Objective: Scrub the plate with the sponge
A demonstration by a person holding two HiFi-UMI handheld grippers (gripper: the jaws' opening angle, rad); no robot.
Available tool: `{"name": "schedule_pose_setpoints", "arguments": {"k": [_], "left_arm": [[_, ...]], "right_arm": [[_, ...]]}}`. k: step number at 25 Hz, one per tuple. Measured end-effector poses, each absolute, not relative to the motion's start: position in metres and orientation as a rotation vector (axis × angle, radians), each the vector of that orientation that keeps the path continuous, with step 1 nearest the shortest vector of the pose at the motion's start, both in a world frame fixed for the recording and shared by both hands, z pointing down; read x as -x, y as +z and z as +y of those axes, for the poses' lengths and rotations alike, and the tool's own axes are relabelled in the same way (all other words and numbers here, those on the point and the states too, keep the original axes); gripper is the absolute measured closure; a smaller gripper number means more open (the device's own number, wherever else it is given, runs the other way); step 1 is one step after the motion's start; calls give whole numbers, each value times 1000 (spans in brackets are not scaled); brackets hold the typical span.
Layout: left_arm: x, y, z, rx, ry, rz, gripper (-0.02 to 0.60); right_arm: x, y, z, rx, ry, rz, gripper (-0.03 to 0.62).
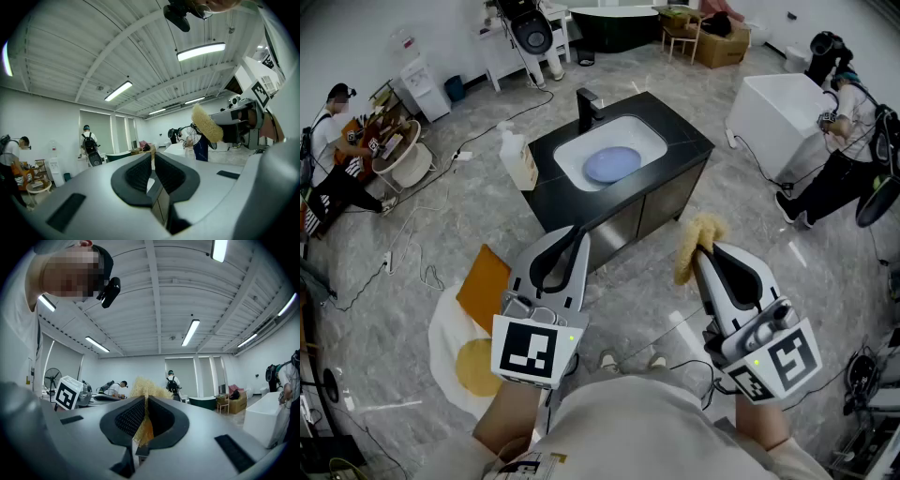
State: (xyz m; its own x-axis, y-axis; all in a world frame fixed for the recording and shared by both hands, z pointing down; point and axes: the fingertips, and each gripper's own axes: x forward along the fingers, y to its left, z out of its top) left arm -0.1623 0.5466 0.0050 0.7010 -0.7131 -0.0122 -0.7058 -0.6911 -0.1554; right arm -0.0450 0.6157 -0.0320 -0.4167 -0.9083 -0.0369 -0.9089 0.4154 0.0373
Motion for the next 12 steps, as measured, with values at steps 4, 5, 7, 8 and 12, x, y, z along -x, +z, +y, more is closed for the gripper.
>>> {"name": "schedule_pose_setpoints", "arguments": {"k": [4,5,7,8,12], "left_arm": [[166,6,544,2763,-64,1176,545],[168,5,543,2764,-62,1180,545],[172,4,544,2765,-62,1186,545],[174,4,544,2764,-65,1188,545],[180,8,545,2765,-72,1187,545]], "right_arm": [[43,-28,614,1705,77,2644,549],[42,-28,614,1714,77,2647,549],[44,-28,615,1723,70,2651,549],[45,-27,615,1723,66,2652,549],[51,-23,614,1725,66,2659,549]]}}
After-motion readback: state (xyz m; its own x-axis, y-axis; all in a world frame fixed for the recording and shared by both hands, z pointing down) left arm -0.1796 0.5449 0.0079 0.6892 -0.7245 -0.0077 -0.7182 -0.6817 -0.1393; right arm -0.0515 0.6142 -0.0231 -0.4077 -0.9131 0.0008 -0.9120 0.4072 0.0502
